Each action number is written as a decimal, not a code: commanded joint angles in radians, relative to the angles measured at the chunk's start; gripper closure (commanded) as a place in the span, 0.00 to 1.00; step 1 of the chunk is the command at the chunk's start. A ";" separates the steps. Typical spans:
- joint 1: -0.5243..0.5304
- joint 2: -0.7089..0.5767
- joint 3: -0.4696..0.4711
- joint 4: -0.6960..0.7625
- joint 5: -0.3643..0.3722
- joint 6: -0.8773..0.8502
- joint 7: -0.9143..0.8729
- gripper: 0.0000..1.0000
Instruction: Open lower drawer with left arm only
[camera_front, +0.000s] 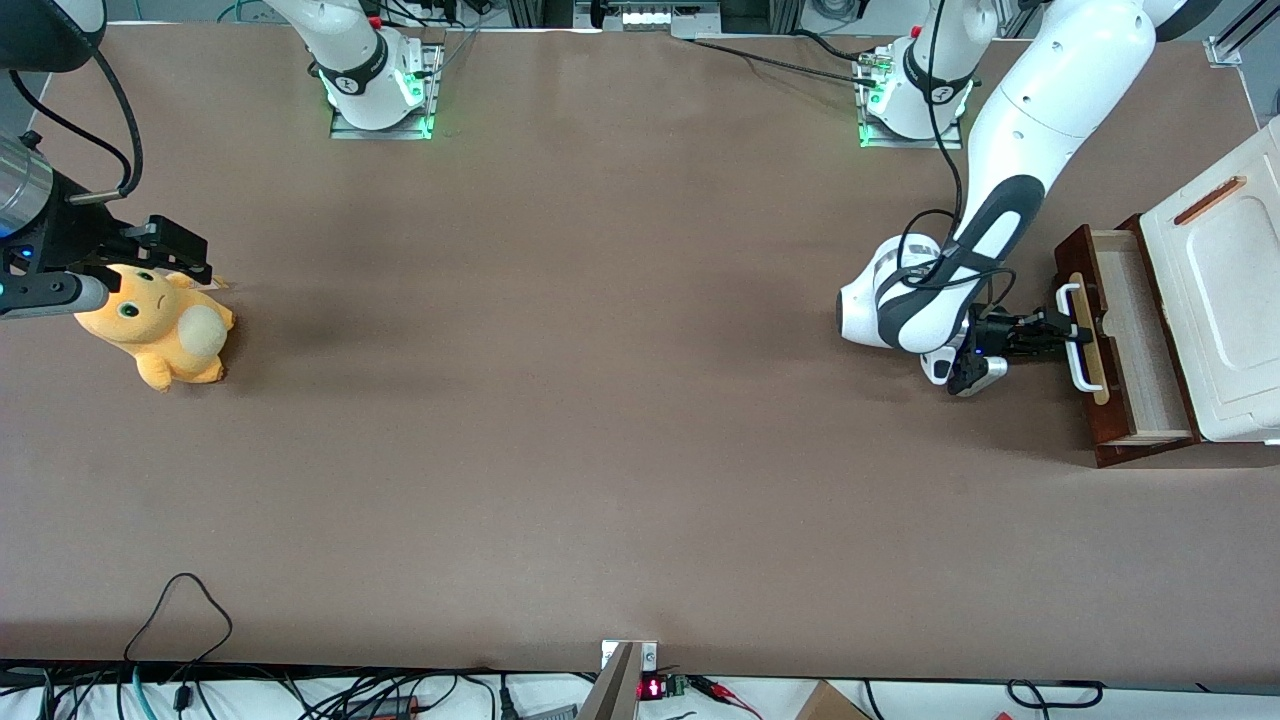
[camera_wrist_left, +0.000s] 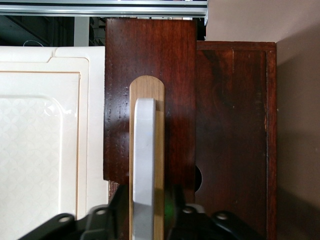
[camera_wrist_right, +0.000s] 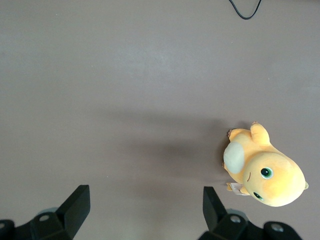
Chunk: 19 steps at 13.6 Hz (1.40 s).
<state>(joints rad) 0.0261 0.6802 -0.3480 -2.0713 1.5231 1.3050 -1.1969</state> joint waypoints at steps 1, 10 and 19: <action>-0.003 0.012 -0.006 0.022 -0.021 -0.018 0.009 0.16; -0.006 -0.043 -0.071 0.405 -0.496 -0.009 0.386 0.00; -0.006 -0.312 0.021 0.573 -1.099 0.105 0.741 0.00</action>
<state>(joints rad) 0.0195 0.4395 -0.3867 -1.4854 0.5376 1.3786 -0.5577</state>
